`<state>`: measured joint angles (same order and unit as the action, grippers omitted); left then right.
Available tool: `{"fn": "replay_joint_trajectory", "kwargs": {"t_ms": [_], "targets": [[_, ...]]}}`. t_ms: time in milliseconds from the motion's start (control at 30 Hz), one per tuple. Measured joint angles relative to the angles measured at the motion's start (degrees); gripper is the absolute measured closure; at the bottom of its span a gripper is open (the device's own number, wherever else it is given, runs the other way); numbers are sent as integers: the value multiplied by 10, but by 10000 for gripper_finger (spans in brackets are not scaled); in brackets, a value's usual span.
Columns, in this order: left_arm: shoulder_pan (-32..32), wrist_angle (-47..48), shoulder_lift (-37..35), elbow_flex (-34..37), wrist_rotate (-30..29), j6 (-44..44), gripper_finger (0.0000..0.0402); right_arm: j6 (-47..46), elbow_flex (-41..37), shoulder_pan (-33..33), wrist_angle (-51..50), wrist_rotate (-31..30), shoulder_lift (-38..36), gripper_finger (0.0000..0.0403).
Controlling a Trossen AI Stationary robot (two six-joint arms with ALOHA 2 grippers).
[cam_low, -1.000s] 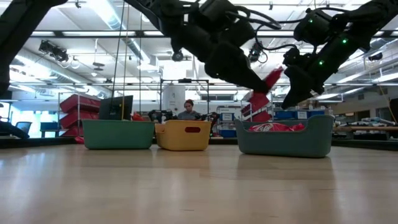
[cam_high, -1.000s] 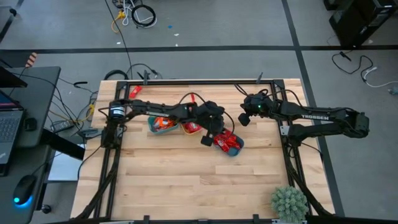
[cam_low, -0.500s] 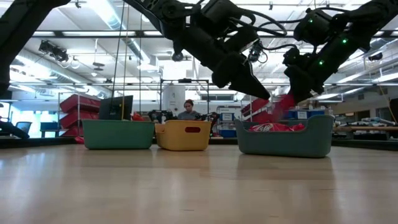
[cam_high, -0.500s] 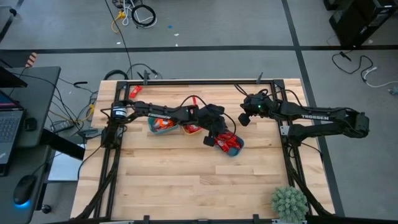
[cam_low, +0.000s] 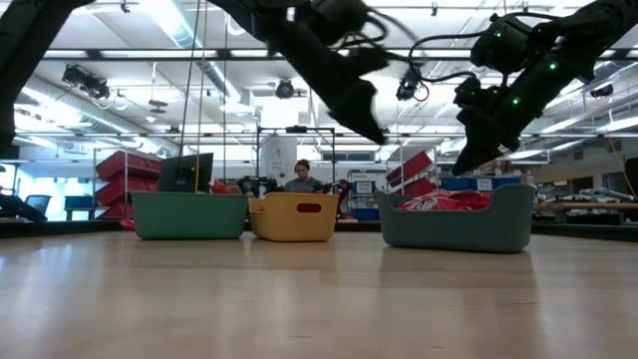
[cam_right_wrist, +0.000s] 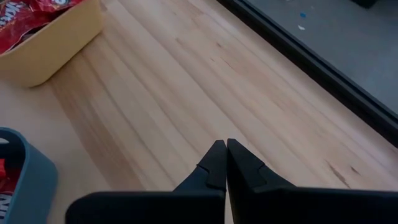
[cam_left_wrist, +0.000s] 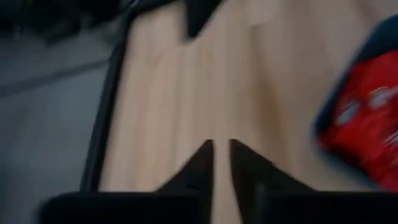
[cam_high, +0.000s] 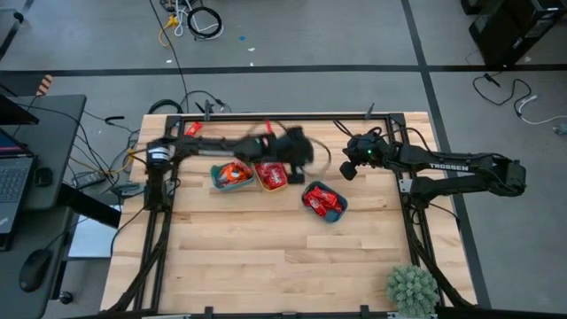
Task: Sort candy
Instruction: Put the dark red candy into the blue bin
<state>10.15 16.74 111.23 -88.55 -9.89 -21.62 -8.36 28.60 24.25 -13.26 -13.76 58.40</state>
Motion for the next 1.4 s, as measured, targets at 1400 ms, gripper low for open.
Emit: {"fn": "replay_joint_trajectory", "kwargs": {"t_ms": [1400], "targets": [[513,412,-160,196,-70,117,315,9,0,-1,33,4,6,403]]}}
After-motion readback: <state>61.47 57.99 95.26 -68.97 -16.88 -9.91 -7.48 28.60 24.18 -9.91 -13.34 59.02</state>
